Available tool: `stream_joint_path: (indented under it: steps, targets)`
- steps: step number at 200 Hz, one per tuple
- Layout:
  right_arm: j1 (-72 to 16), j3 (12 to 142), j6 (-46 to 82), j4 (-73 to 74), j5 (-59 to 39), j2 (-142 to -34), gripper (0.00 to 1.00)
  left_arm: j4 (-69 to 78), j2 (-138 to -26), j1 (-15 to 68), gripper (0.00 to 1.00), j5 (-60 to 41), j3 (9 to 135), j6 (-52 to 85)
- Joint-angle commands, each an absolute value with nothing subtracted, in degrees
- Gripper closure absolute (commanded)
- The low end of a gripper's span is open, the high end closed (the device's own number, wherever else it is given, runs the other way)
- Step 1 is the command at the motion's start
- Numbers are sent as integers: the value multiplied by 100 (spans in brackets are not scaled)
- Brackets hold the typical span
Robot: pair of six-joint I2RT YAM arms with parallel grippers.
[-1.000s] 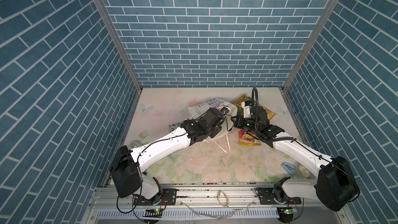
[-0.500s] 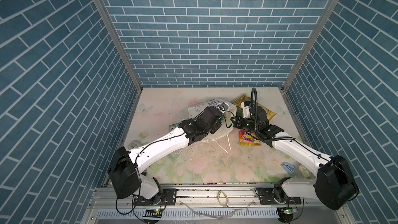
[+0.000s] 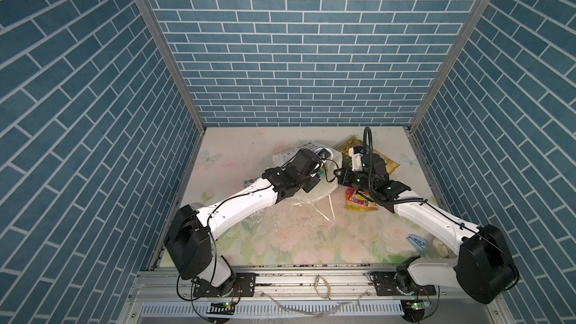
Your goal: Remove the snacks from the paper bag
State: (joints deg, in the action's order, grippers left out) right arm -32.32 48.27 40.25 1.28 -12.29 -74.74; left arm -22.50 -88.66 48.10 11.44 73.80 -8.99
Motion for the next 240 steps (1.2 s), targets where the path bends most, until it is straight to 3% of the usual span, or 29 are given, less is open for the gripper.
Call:
stream_joint_path:
  steps: [1,37,96,168,199,240]
  targets:
    - [-3270,4975,4025,176,-1274,-7471,100,-2355,-8917,4749,73,1224,7544,-1011]
    - [-3270,4885,4025,100,-1118,-7436,100,-1959,-8643,4755,100,1916,7274,-998]
    - [-3261,4509,4059,-101,-605,-7466,100,-1275,-8390,4940,100,2710,6822,-915]
    - [-3252,4266,4070,-138,-396,-7673,100,-902,-8686,5590,100,2643,6688,-447]
    - [-3214,4038,4108,64,-696,-6842,90,-929,-8735,5604,100,2500,6688,-163]
    - [-3204,3895,4477,-178,-976,-5459,86,-1090,-8881,5607,100,2326,6899,-76]
